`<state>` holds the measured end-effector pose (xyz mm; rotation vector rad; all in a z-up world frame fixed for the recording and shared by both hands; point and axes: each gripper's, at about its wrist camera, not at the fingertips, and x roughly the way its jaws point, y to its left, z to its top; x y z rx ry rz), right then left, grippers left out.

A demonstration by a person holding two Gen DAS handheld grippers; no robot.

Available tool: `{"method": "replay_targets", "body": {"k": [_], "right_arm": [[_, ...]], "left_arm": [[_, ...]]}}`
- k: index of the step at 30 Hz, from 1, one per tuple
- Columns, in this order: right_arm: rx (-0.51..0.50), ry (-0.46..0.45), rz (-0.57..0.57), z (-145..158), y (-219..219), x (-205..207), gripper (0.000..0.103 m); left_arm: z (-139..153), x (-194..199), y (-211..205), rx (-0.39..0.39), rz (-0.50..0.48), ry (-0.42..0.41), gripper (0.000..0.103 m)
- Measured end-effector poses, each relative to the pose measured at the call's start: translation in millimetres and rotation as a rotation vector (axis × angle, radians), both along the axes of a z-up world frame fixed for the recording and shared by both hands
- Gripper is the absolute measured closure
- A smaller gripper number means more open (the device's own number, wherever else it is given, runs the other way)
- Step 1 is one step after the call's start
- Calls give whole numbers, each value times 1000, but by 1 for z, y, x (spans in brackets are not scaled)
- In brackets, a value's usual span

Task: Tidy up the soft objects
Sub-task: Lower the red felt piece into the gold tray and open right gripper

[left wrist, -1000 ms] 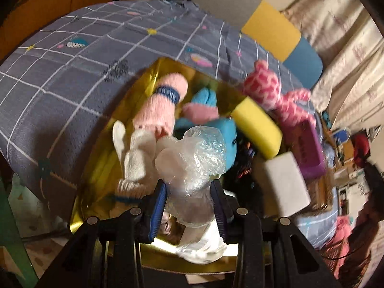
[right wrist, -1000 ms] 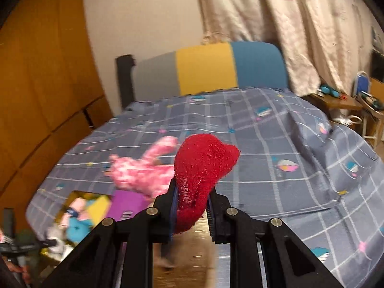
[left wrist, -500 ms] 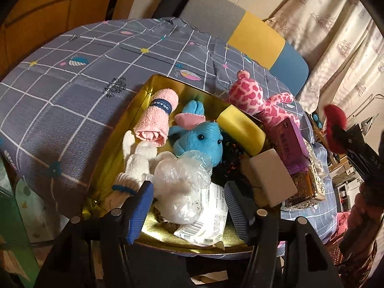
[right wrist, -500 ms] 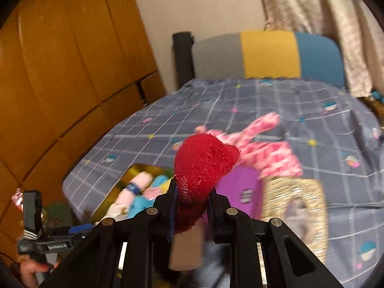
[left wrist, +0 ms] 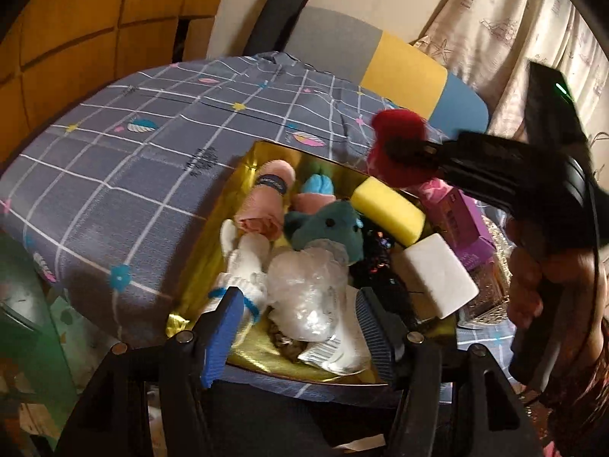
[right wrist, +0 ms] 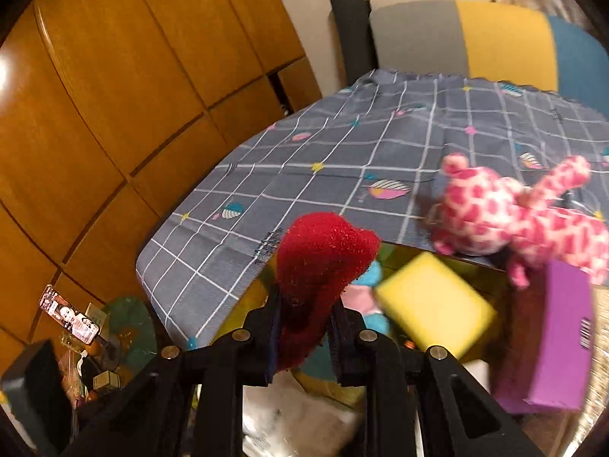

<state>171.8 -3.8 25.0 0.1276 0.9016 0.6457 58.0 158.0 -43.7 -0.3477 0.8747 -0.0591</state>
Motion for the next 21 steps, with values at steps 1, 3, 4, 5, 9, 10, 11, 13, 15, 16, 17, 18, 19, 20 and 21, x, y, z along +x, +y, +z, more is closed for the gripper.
{"method": "replay_targets", "body": {"k": [1, 3, 4, 5, 9, 10, 11, 13, 15, 16, 17, 18, 19, 20, 21], "right_arm": [[-5, 13, 8, -4, 11, 5, 81], [-15, 37, 19, -10, 25, 12, 81], [-21, 52, 19, -15, 32, 17, 81], [-26, 66, 17, -19, 38, 21, 81], [-42, 119, 13, -34, 52, 34, 81], [-48, 127, 14, -37, 56, 36, 81], [-55, 137, 16, -40, 60, 39, 80], [-62, 151, 20, -45, 65, 42, 78], [-84, 154, 16, -49, 68, 44, 77], [-98, 153, 12, -51, 70, 45, 75], [-108, 152, 10, -52, 69, 45, 71], [-128, 150, 6, -55, 69, 45, 68], [-140, 149, 1, -56, 68, 46, 67], [-147, 147, -6, -57, 65, 45, 64], [-143, 146, -12, -57, 62, 44, 59]], "left_arm": [[0, 0, 0, 6, 4, 0, 41], [0, -3, 3, 14, 12, -1, 41], [-1, -4, 4, 16, 16, -1, 41], [0, -6, 6, 19, 25, -4, 41], [0, -9, 12, 56, 67, -3, 41], [0, -10, 13, 63, 75, -4, 41], [0, -10, 14, 73, 85, -4, 41], [1, -11, 16, 96, 105, -1, 41], [3, -12, 16, 119, 118, -4, 41], [3, -13, 16, 124, 120, -6, 41], [4, -13, 16, 131, 122, -8, 41], [5, -13, 16, 141, 128, -8, 41], [5, -14, 15, 149, 132, -9, 41], [6, -14, 14, 159, 138, -9, 41], [6, -14, 14, 165, 140, -9, 41]]}}
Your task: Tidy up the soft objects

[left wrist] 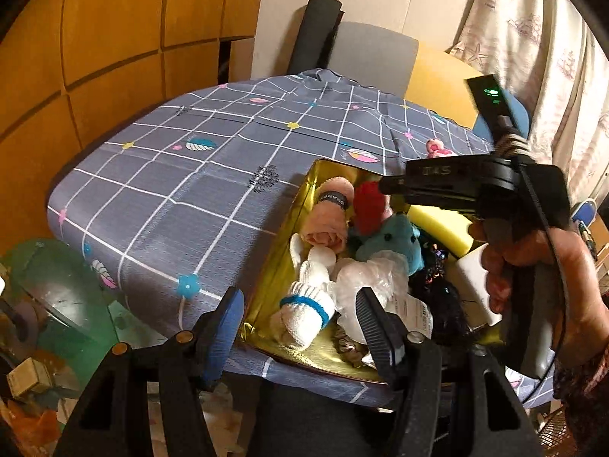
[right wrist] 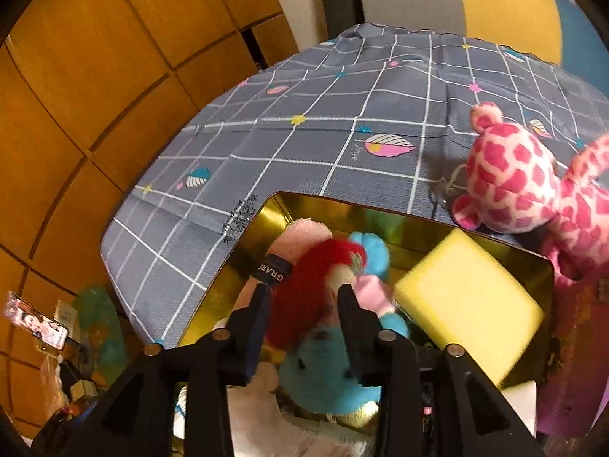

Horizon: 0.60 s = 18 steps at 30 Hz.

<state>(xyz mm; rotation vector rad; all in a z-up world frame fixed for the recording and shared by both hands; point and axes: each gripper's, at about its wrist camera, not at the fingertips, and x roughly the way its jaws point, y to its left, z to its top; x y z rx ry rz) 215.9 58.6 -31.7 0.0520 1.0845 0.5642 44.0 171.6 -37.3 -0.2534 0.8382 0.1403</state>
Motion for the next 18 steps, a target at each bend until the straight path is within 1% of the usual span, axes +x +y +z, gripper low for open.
{"method": "replay_targets", "body": {"k": [2, 5, 7, 9, 12, 16, 17, 18], "right_arm": [[29, -7, -14, 5, -10, -4, 54], [43, -49, -24, 15, -22, -16, 54], [49, -78, -33, 21, -30, -25, 52], [55, -103, -54, 28, -42, -36, 45], [13, -132, -82, 32, -53, -49, 44], [-36, -152, -124, 36, -71, -66, 40], [-50, -150, -141, 36, -75, -70, 37], [-60, -145, -157, 37, -79, -73, 33]], "left_arm": [[1, 0, -3, 8, 0, -2, 41], [3, -2, -9, 12, -19, -15, 41], [4, -2, -14, 29, -27, -20, 41], [5, -2, -22, 58, -37, -20, 41], [8, -3, -31, 81, -55, -27, 41], [12, -5, -39, 91, -68, -38, 41], [13, -6, -41, 91, -72, -39, 41], [13, -6, -42, 90, -76, -39, 41]]}}
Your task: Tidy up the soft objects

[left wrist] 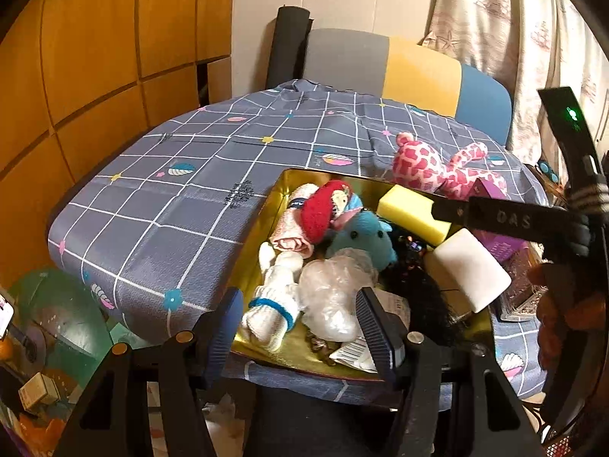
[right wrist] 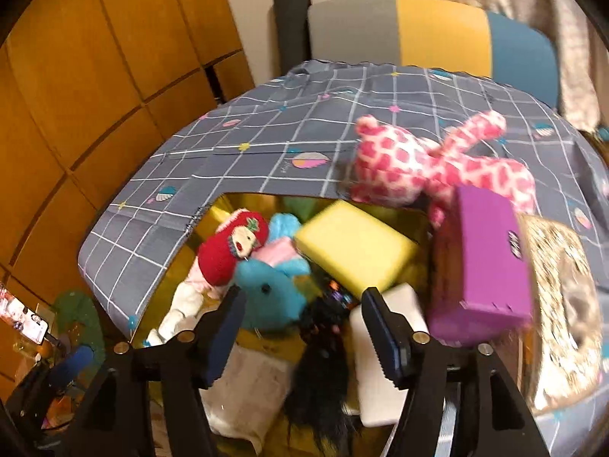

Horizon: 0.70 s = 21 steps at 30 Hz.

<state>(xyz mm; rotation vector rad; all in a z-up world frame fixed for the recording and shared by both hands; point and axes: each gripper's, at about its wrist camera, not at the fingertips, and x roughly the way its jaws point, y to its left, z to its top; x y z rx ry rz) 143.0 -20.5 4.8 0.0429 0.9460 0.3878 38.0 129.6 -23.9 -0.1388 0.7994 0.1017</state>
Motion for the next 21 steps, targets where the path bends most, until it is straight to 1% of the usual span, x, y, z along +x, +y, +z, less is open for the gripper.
{"method": "replay_targets", "body": {"k": [1, 3, 4, 9, 11, 15, 21], "right_arm": [[-2, 6, -15, 1, -5, -4, 30], [-6, 6, -28, 4, -12, -11, 21], [-13, 3, -35, 6, -14, -15, 20], [-47, -38, -59, 15, -20, -36, 3], [-54, -55, -64, 19, -23, -45, 0], [-37, -76, -76, 27, -29, -59, 0], [-54, -103, -103, 37, -37, -73, 0]], "left_arm": [[0, 0, -1, 1, 0, 1, 41], [1, -1, -3, 6, 1, 8, 41], [1, -2, -4, 6, 2, 9, 41], [7, -2, -5, -3, 21, 23, 41], [11, -2, -7, 0, 22, 23, 41], [20, -5, -13, 21, 25, -2, 41], [29, -4, -18, 22, 21, -5, 41]]}}
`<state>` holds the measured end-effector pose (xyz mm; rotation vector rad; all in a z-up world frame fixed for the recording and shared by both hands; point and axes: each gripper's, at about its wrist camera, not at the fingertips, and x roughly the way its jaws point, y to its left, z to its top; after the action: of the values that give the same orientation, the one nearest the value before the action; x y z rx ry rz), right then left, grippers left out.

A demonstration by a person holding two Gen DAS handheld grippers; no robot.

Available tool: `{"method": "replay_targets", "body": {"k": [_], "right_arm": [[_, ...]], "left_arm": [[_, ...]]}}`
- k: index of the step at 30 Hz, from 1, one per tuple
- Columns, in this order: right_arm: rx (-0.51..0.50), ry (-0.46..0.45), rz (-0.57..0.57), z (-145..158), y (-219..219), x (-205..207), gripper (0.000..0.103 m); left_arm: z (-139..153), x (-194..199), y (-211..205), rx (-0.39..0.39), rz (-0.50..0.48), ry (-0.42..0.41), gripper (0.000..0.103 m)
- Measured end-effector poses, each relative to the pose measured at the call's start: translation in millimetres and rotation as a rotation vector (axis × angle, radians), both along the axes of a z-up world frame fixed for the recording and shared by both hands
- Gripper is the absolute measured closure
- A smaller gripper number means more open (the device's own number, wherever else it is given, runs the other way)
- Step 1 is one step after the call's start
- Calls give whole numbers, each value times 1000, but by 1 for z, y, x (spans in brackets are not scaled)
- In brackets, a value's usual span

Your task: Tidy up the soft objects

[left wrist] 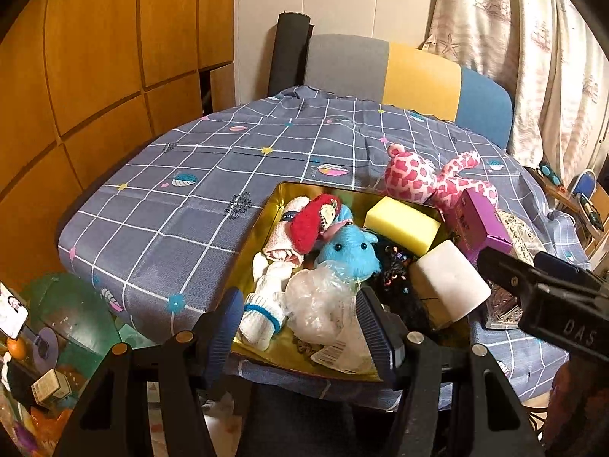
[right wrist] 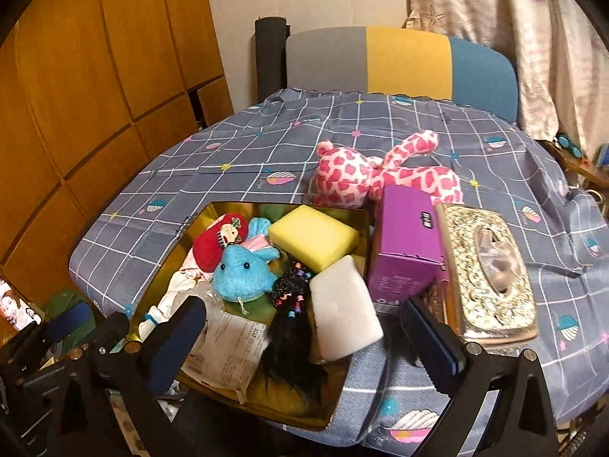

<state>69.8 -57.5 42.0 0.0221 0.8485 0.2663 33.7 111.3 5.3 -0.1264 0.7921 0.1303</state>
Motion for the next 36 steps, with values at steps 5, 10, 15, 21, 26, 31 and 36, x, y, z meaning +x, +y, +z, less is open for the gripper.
{"method": "replay_targets", "body": {"k": [5, 10, 15, 21, 26, 31, 36], "right_arm": [[-9, -4, -29, 4, -7, -7, 0], [-6, -2, -59, 5, -15, -13, 0], [-33, -13, -91, 6, -19, -18, 0], [-63, -33, -132, 7, -24, -23, 0], [-68, -18, -127, 4, -23, -22, 0], [-75, -17, -114, 3, -19, -22, 0], [-78, -11, -110, 1, -17, -22, 0]], "left_arm": [[8, -4, -6, 27, 13, -17, 41], [11, -4, -11, 39, 11, 10, 41], [10, -4, -16, 51, 7, 36, 41], [14, -4, -15, 30, 3, 42, 41], [16, -4, -16, 42, 6, 33, 41], [14, -3, -16, 45, 6, 43, 41], [14, -4, -16, 49, 8, 40, 41]]}}
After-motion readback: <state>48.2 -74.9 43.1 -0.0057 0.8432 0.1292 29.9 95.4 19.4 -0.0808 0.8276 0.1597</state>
